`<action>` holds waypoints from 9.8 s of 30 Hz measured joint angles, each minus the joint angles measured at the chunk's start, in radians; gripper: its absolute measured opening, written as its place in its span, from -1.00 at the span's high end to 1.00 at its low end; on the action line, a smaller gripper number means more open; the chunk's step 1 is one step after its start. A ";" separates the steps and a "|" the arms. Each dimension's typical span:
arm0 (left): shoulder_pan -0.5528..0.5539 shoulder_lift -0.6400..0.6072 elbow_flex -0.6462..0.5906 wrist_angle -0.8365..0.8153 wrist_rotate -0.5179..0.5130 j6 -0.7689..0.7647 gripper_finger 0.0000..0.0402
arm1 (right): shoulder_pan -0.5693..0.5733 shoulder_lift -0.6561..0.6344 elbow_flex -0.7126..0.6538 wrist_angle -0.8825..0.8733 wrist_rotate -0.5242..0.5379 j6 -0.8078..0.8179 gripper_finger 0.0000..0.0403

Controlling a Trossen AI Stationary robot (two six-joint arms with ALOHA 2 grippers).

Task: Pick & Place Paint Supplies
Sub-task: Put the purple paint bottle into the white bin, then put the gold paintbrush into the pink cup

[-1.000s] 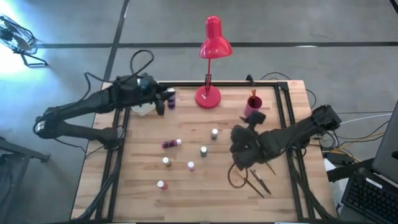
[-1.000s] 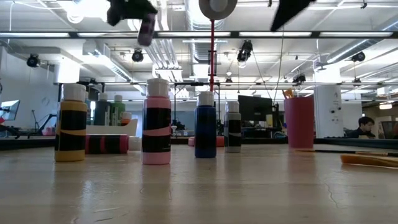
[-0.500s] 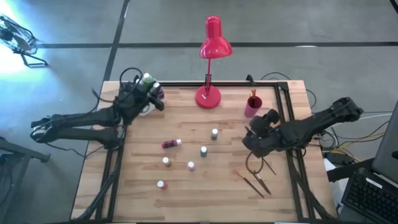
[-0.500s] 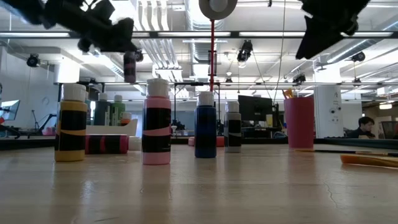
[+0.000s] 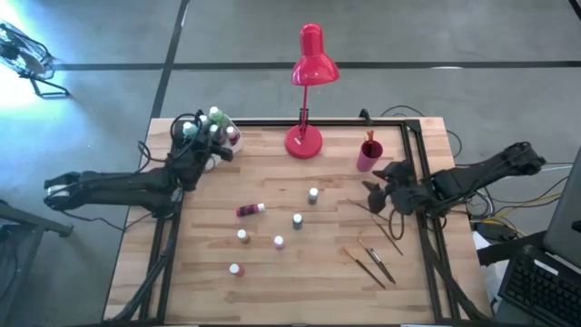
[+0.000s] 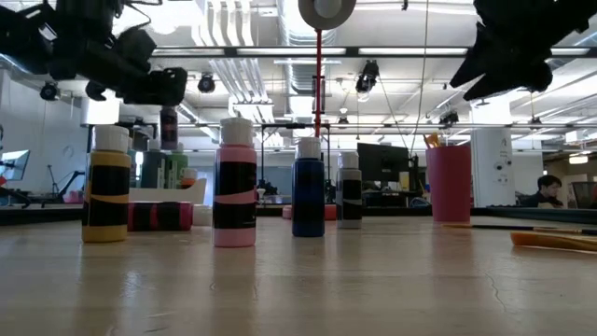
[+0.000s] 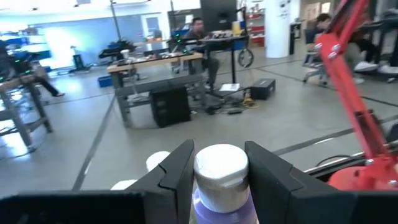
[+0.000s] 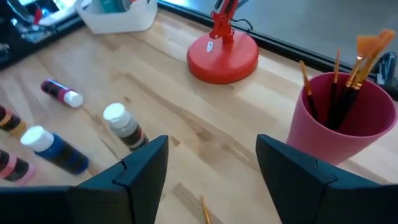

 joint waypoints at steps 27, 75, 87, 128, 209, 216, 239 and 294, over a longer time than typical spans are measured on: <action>0.322 0.304 -0.103 0.319 0.249 -0.002 0.39 | -0.180 -0.070 -0.090 0.154 0.027 -0.086 -0.23; 0.355 0.641 -0.102 0.624 0.251 -0.017 0.03 | -0.182 -0.070 -0.092 0.151 0.026 -0.100 -0.25; 0.300 0.335 -0.102 0.624 0.340 0.044 0.02 | -0.181 -0.070 -0.092 0.150 0.025 -0.125 -0.18; -0.415 0.017 0.099 0.075 0.724 -0.069 0.05 | -0.180 -0.070 -0.077 0.199 -0.112 -0.230 0.26; -0.723 0.019 0.098 -0.160 0.493 -0.273 0.15 | -0.479 0.820 0.136 0.143 -0.769 -0.525 0.44; -0.723 0.019 0.098 -0.160 0.495 -0.280 0.15 | -0.504 0.820 0.127 0.143 -0.779 -0.508 0.37; -0.723 0.019 0.098 -0.173 0.542 -0.316 0.16 | -0.518 0.820 0.125 0.116 -0.816 -0.461 0.67; -0.702 0.351 0.191 0.072 0.507 -0.212 0.16 | -0.470 0.485 0.134 0.059 -0.781 -0.500 0.96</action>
